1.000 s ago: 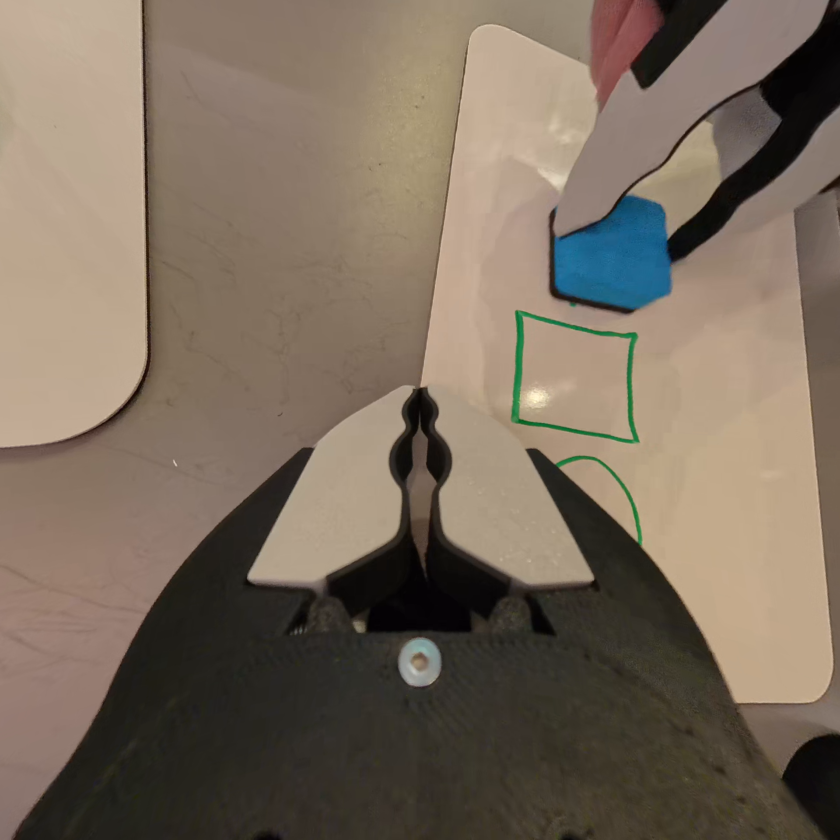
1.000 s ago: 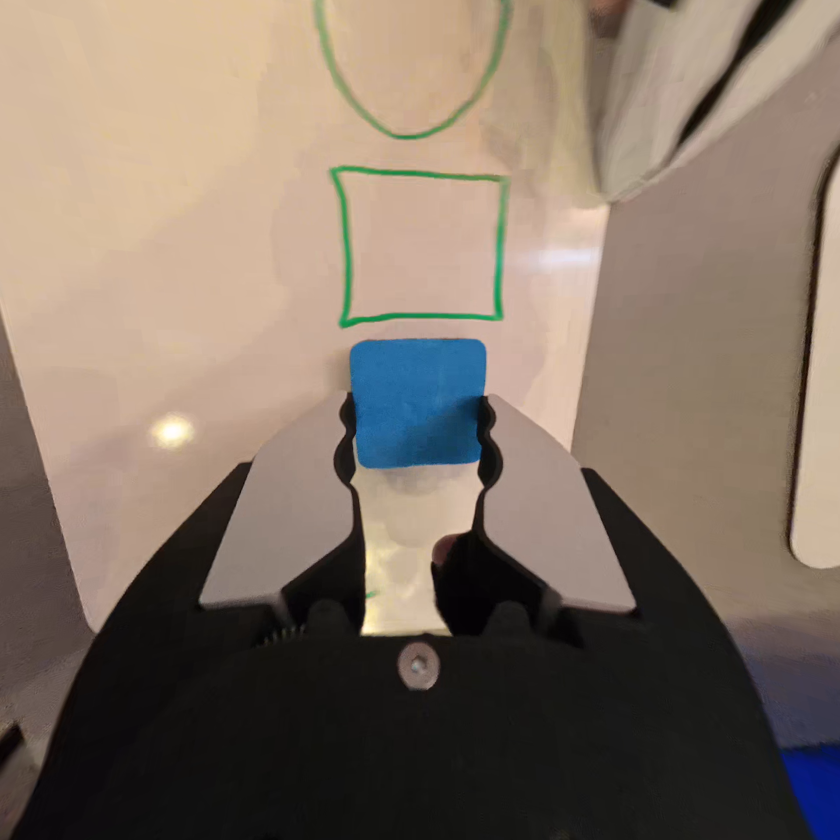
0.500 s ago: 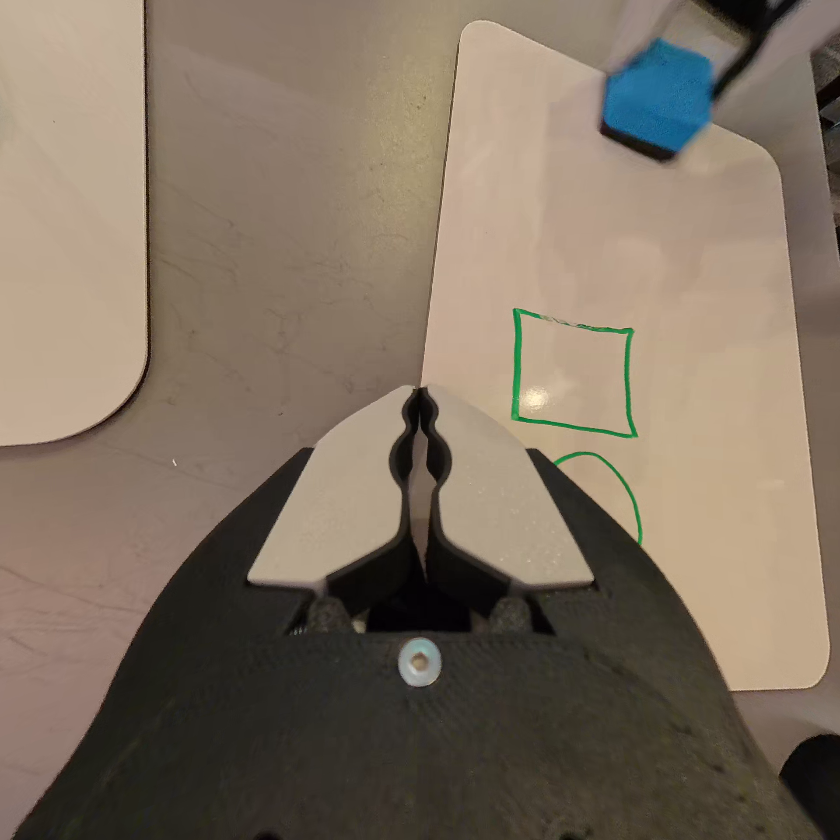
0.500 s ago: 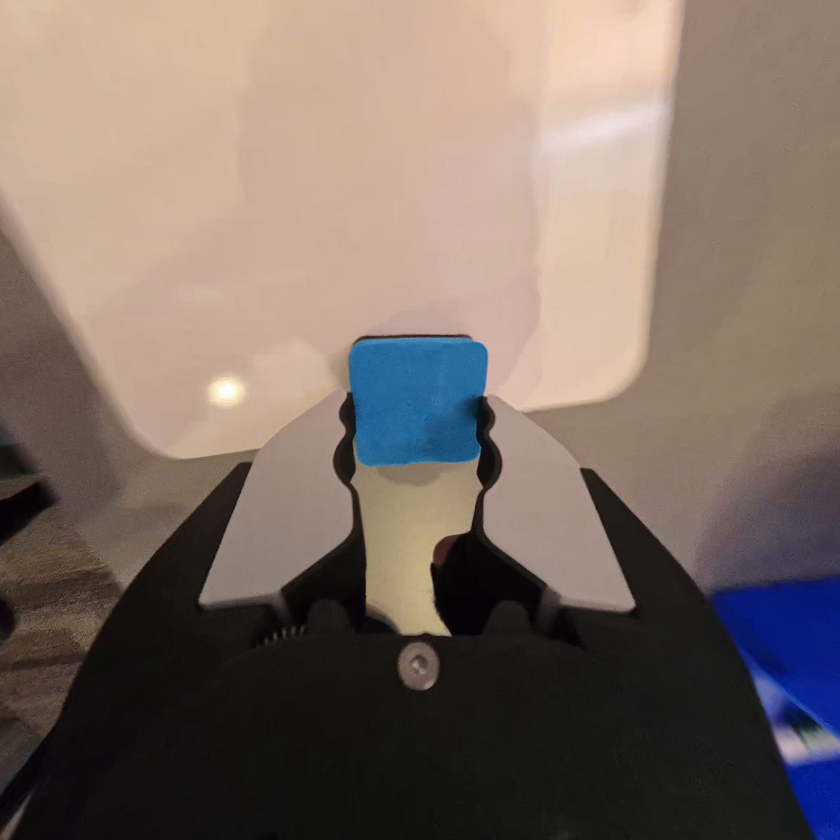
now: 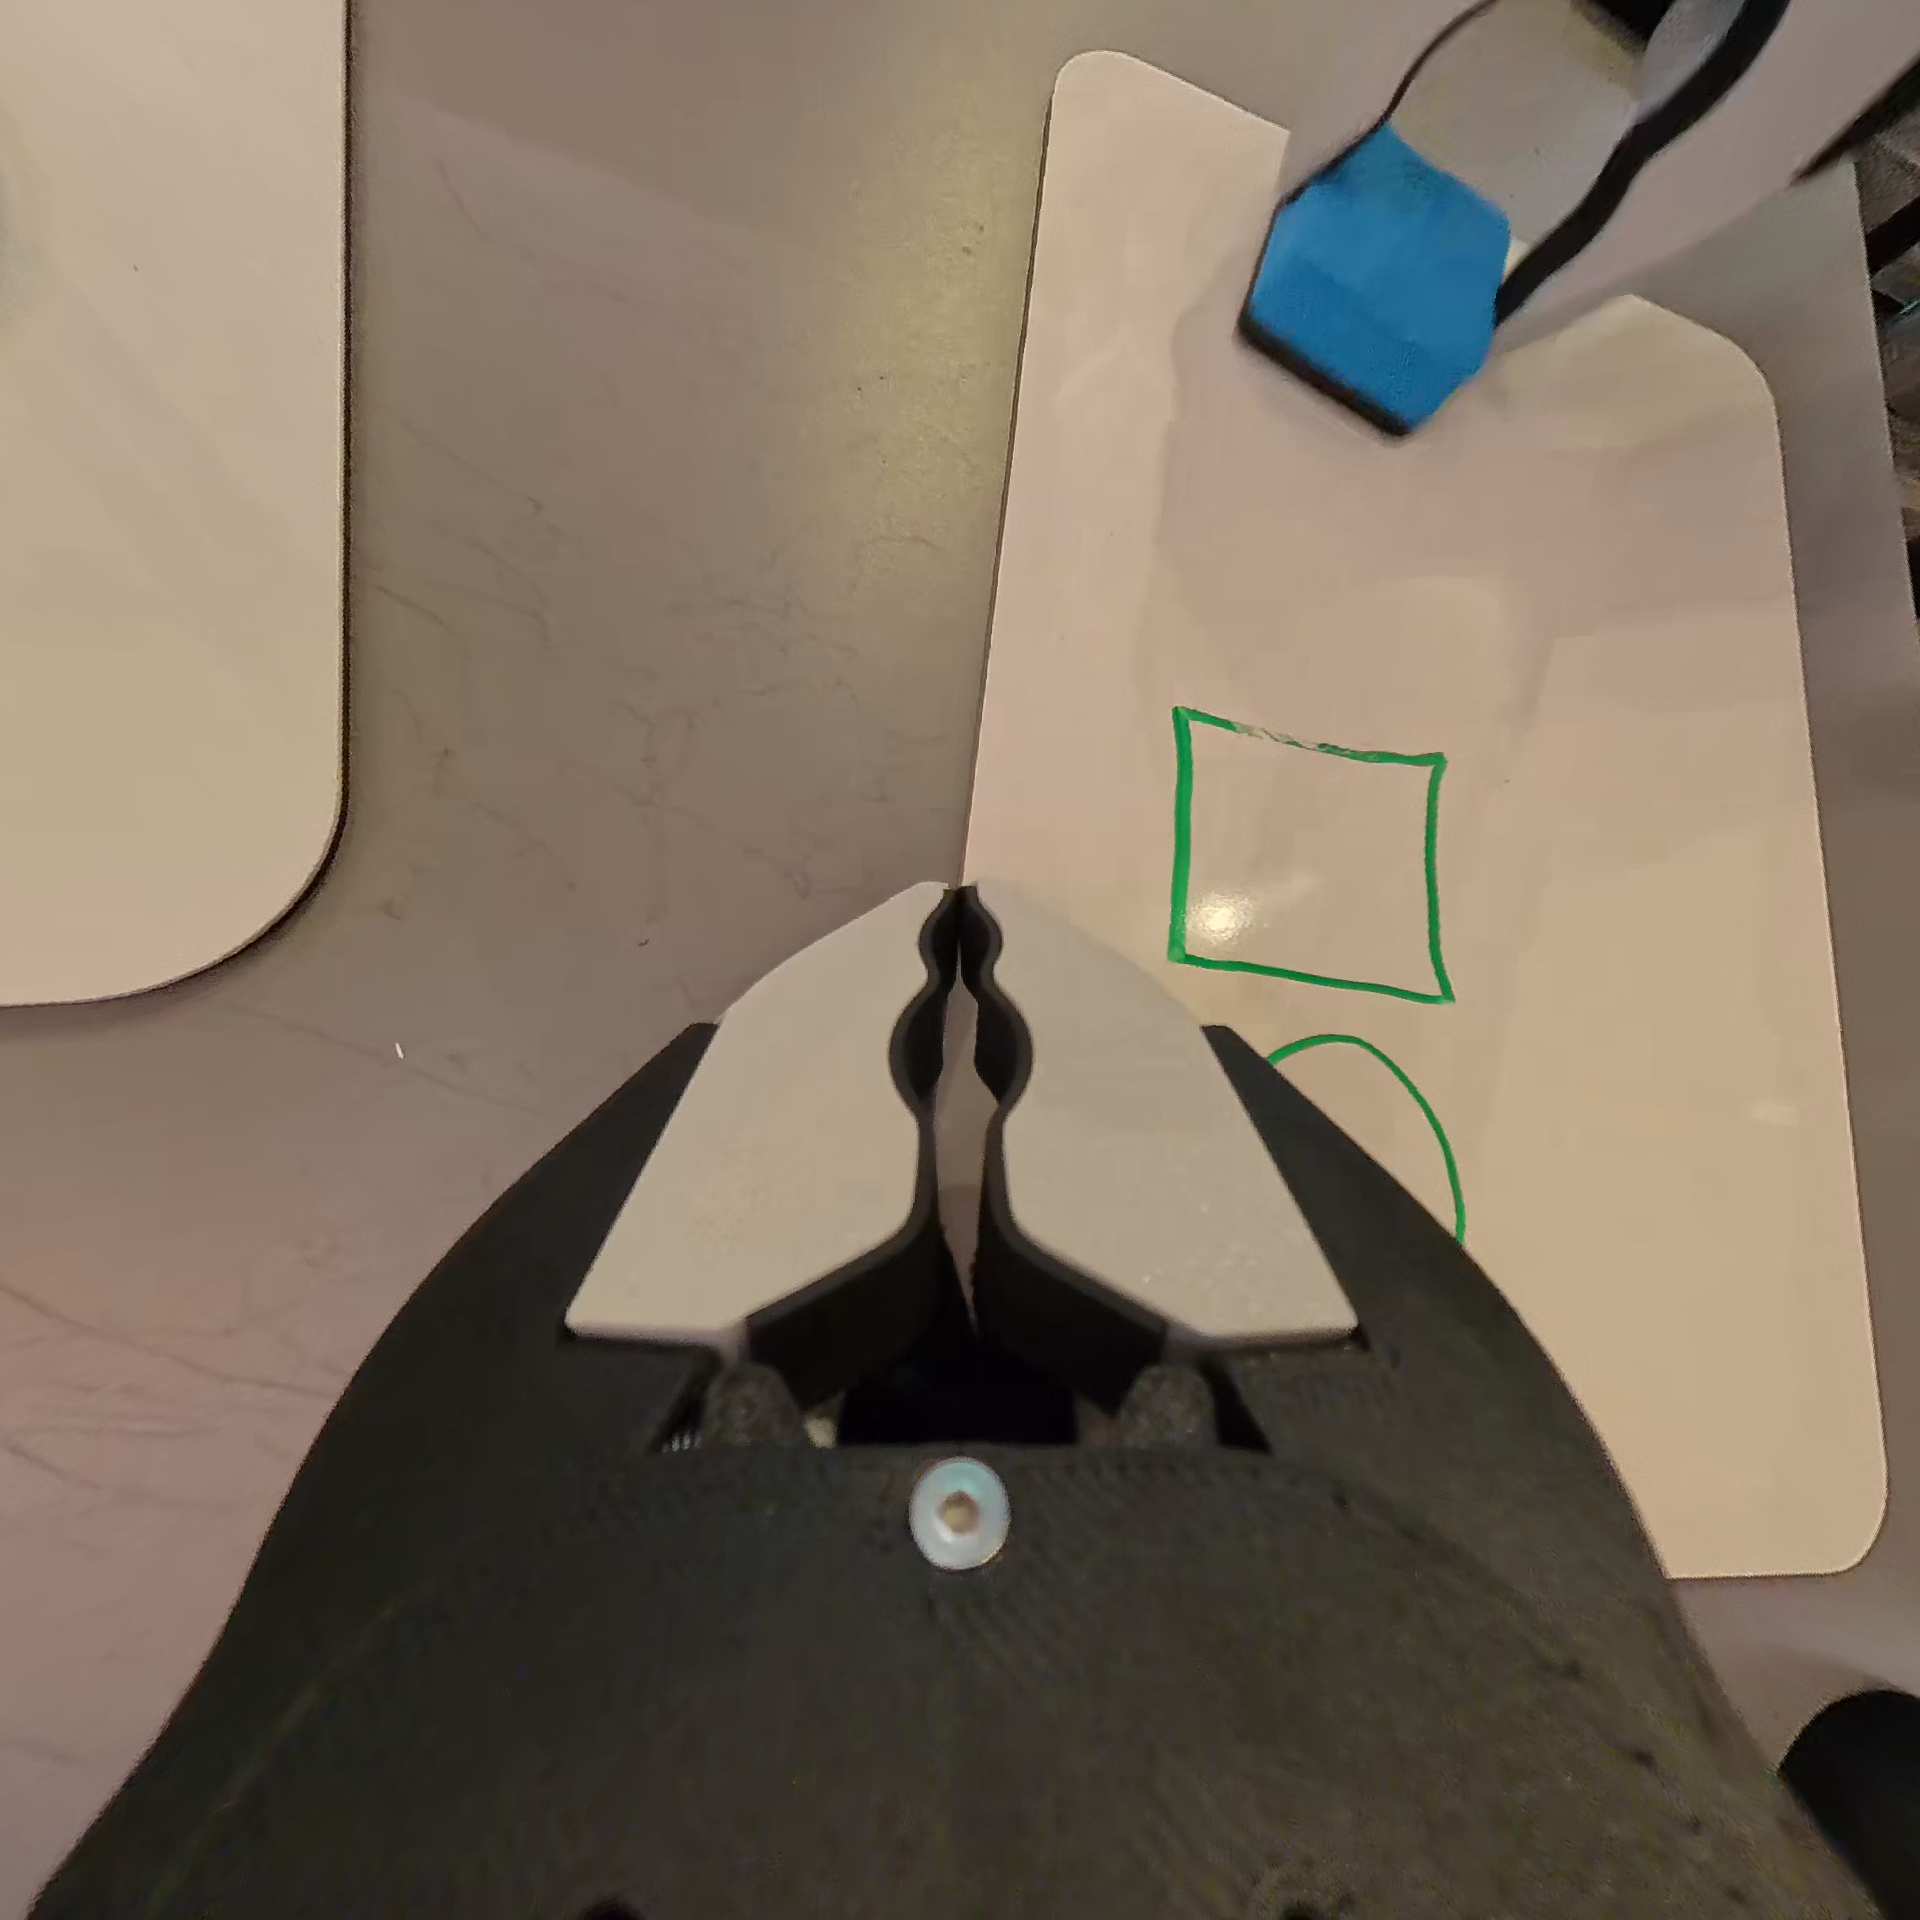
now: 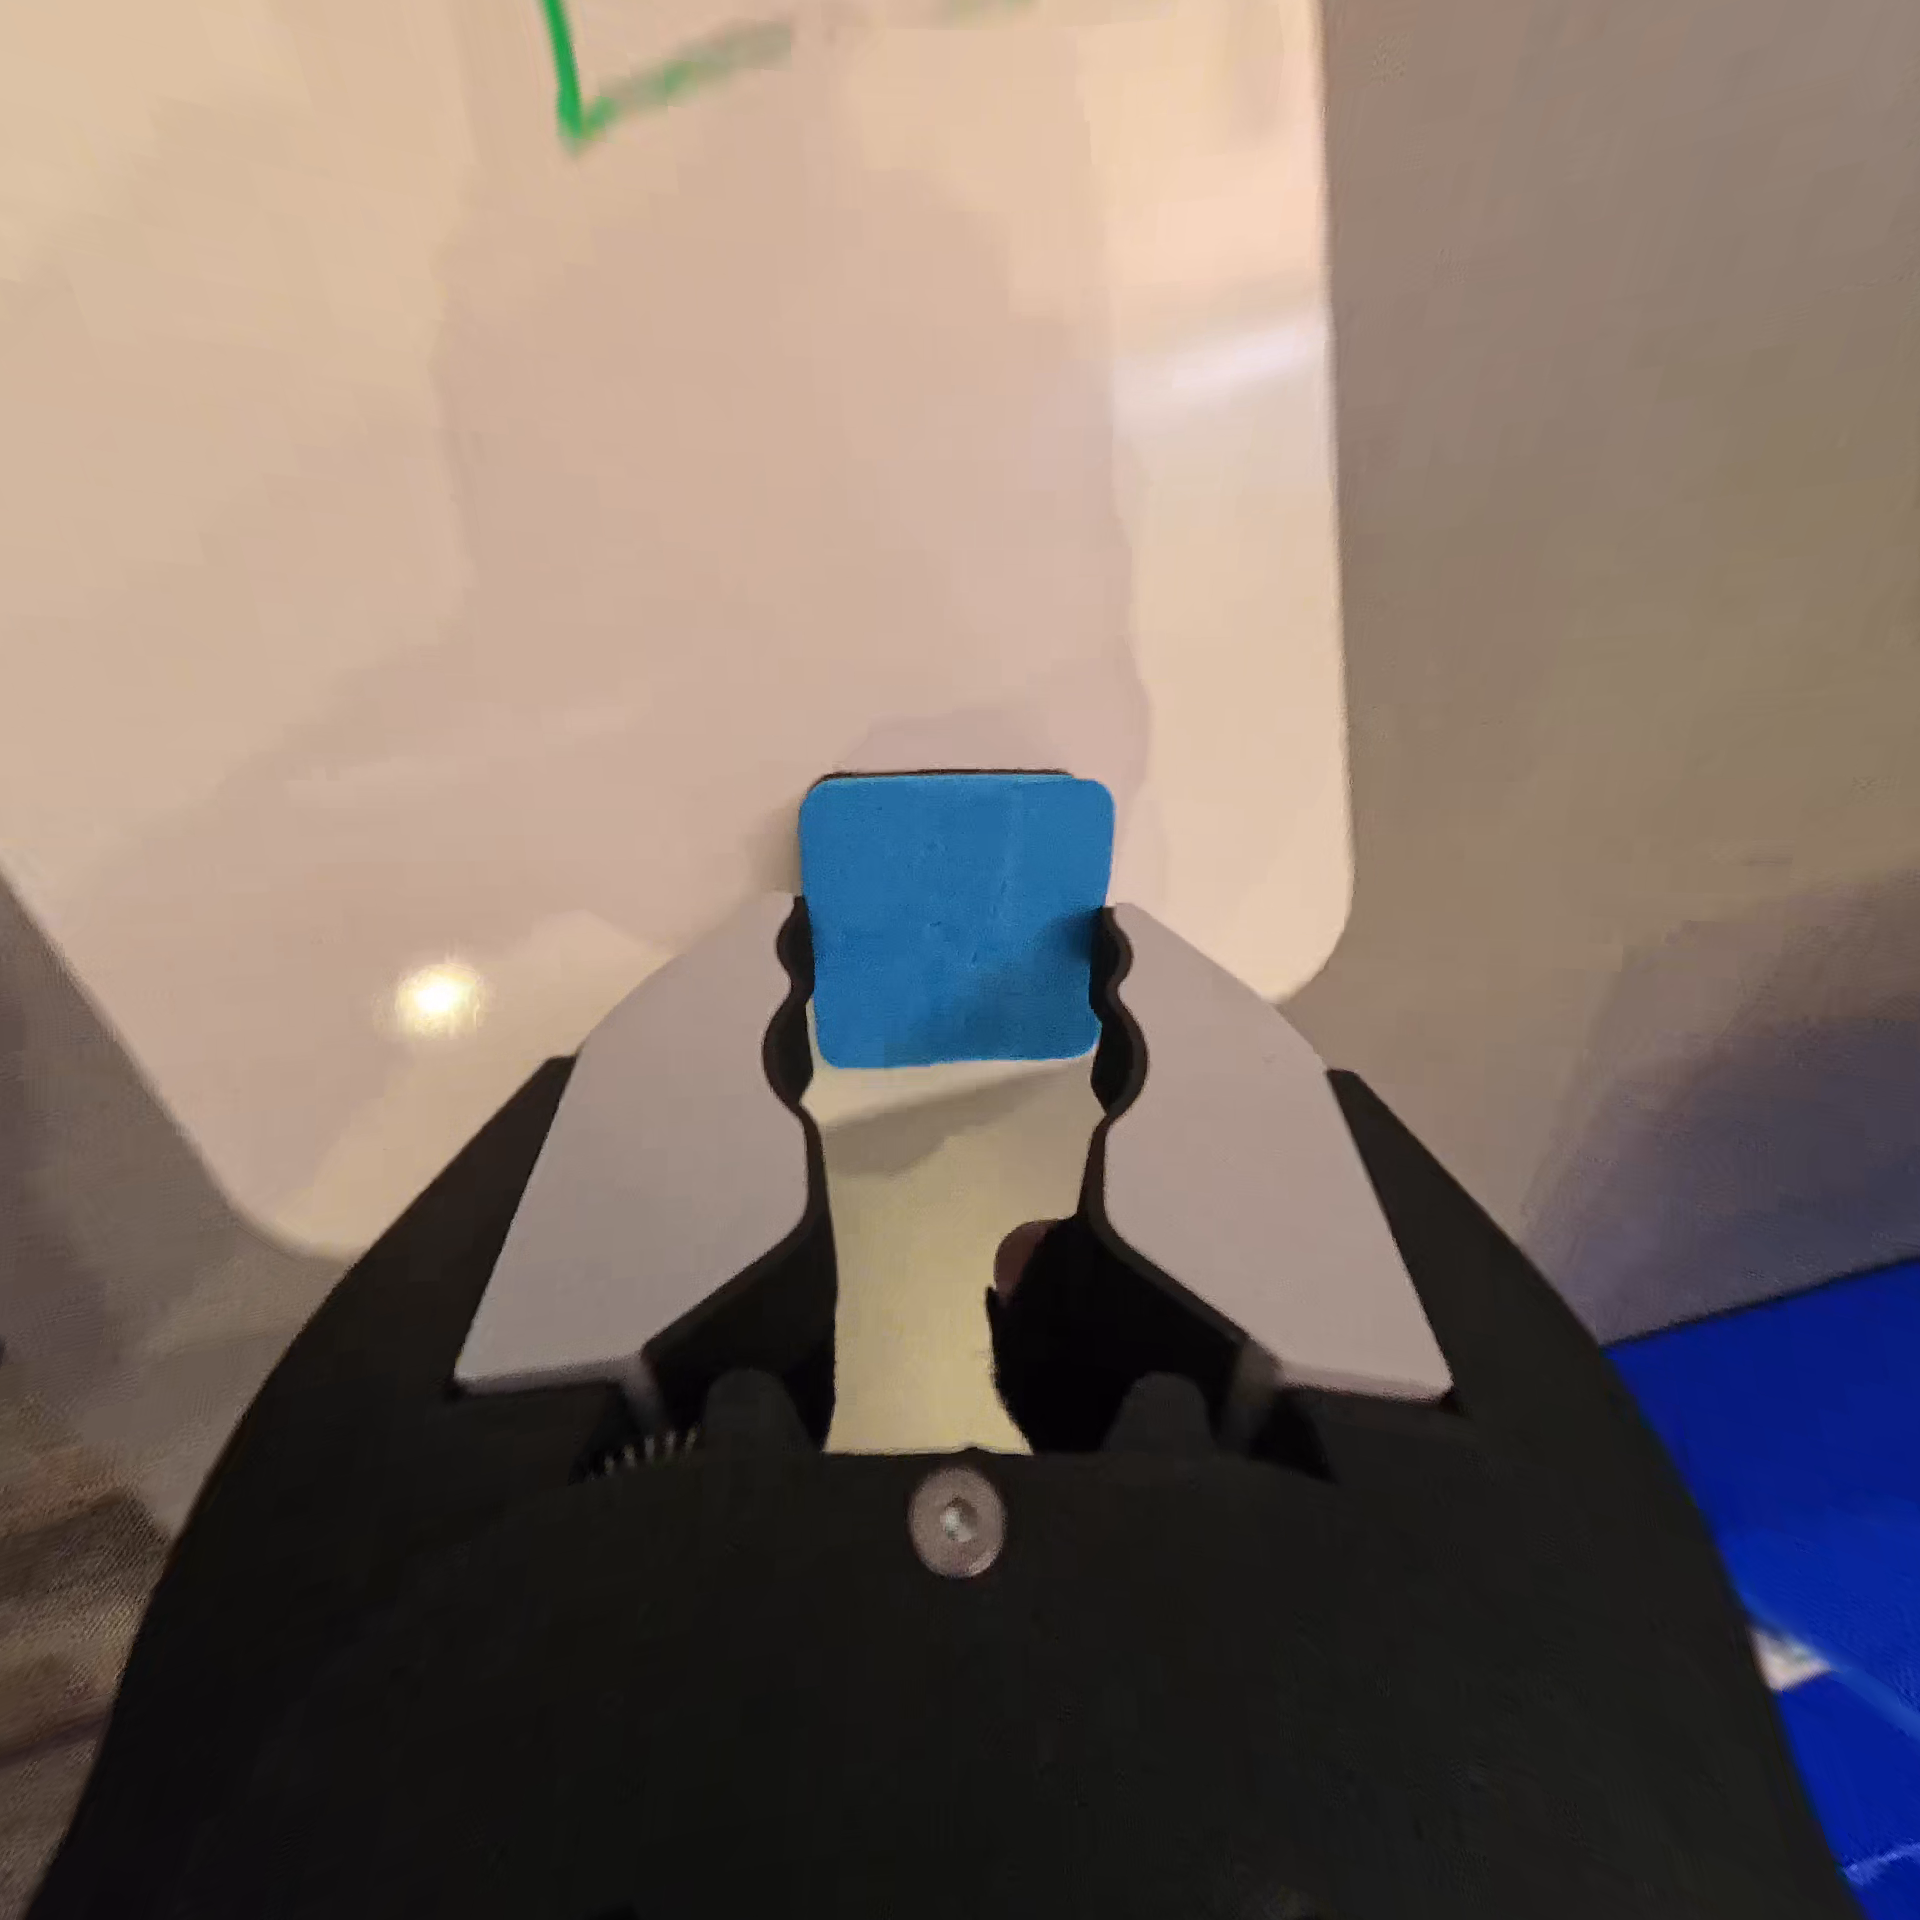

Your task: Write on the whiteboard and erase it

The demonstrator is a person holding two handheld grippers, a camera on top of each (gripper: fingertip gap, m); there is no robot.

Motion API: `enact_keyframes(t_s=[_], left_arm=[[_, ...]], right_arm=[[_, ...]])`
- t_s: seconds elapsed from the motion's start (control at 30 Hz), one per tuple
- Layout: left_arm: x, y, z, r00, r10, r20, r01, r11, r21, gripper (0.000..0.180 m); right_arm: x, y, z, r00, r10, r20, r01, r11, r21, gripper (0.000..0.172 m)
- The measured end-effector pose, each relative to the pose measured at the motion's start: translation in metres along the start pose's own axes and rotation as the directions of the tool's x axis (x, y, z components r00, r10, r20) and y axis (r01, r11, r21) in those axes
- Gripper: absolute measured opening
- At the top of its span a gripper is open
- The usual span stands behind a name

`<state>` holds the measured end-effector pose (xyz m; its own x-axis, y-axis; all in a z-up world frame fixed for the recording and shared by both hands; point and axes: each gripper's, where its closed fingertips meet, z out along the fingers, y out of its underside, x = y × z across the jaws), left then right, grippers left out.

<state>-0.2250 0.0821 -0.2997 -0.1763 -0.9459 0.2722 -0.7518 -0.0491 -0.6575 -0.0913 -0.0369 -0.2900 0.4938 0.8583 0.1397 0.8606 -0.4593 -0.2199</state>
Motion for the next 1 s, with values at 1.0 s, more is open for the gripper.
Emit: enact_keyframes(t_s=[1.0], left_arm=[[-0.001, -0.001, 0.0, 1.0, -0.007, 0.012, 0.007, 1.0, 0.005, 0.001]], right_arm=[[-0.02, -0.14, 0.031, 0.947, -0.301, 0.109, 0.297, 0.954, 0.049, 0.053]])
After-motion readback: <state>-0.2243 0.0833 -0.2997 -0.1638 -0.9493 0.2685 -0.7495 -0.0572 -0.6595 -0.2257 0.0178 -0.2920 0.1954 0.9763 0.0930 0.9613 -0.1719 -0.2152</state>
